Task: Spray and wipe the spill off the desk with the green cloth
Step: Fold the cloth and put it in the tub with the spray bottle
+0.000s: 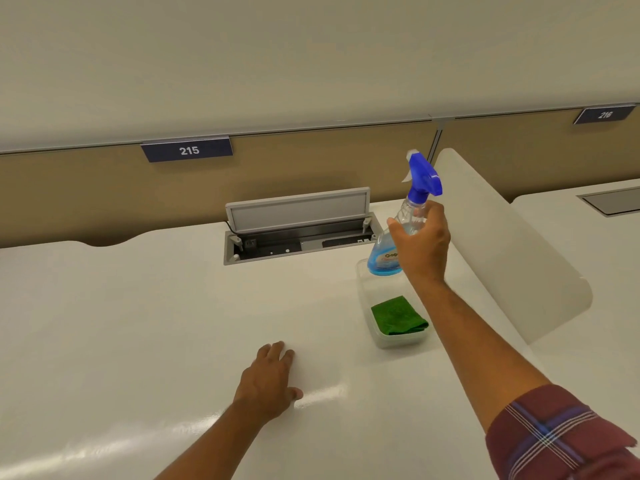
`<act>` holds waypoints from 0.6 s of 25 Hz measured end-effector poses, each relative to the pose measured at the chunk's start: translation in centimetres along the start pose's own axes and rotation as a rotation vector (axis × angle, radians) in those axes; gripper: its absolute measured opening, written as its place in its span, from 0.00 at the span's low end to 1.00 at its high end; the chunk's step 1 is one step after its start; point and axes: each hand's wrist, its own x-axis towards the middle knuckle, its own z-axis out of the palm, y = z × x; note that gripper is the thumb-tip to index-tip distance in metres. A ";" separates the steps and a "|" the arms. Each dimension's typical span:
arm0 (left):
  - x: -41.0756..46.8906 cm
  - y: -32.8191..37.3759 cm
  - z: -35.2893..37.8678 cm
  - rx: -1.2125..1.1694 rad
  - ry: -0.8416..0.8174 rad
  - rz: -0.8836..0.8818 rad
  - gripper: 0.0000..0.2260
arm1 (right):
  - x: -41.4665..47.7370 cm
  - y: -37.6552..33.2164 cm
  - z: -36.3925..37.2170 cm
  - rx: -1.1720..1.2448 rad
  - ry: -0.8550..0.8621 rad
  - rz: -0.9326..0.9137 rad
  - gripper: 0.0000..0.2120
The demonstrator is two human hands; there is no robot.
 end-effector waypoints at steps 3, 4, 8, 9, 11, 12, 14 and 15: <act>0.1 0.0 0.0 0.011 0.003 0.000 0.37 | -0.1 2.4 0.4 -0.057 -0.052 0.050 0.25; 0.1 0.1 0.0 0.012 0.003 0.000 0.37 | -0.3 3.1 0.8 -0.068 -0.076 0.074 0.26; 0.0 0.1 -0.1 0.011 -0.004 -0.008 0.38 | -0.8 5.1 2.3 -0.098 -0.150 0.125 0.26; 0.0 0.1 -0.1 0.013 -0.003 -0.009 0.38 | -0.9 5.4 2.6 -0.100 -0.167 0.139 0.26; 0.0 0.2 -0.2 0.017 -0.001 -0.009 0.38 | -1.0 6.1 3.0 -0.094 -0.189 0.164 0.27; 0.0 0.2 -0.2 0.016 -0.005 -0.011 0.38 | -1.0 6.4 3.3 -0.096 -0.192 0.170 0.27; 0.0 0.2 -0.3 0.019 -0.010 -0.015 0.37 | -0.9 6.6 3.5 -0.113 -0.198 0.170 0.27; 0.0 0.2 -0.3 0.021 -0.013 -0.017 0.37 | -0.9 6.6 3.5 -0.122 -0.207 0.173 0.27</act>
